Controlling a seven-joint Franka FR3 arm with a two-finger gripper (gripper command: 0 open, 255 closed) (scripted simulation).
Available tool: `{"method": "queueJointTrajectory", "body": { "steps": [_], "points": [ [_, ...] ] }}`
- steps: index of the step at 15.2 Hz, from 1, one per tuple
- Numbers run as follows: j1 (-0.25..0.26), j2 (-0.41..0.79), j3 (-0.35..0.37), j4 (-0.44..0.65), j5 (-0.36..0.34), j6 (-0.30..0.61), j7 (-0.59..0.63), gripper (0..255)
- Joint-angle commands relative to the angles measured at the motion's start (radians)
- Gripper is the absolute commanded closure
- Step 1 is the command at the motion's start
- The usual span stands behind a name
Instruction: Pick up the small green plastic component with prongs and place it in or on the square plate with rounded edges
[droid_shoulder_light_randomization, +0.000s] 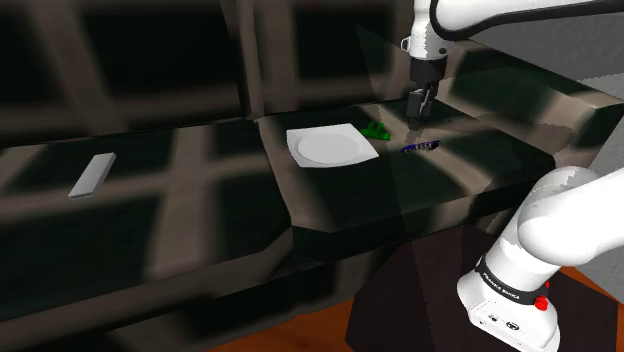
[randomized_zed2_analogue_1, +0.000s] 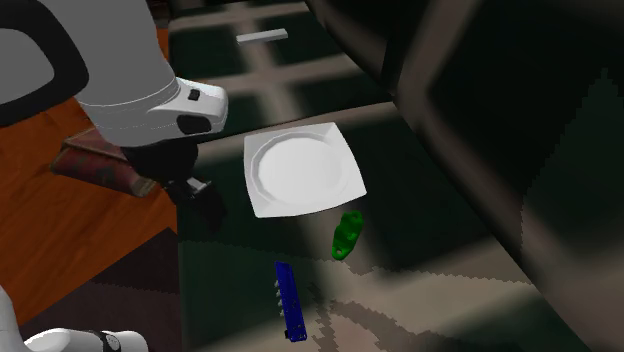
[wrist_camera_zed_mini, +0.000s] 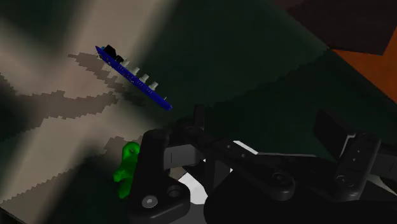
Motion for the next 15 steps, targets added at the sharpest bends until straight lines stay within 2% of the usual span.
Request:
{"method": "queueJointTrajectory", "body": {
  "steps": [1,8,15],
  "points": [
    [-0.010,0.048,-0.034,0.007,-0.009,0.060,-0.029,0],
    [-0.029,0.265,-0.137,0.083,0.007,0.252,-0.125,0],
    [-0.039,0.512,-0.224,0.225,0.094,0.394,-0.249,0]
  ]
}}
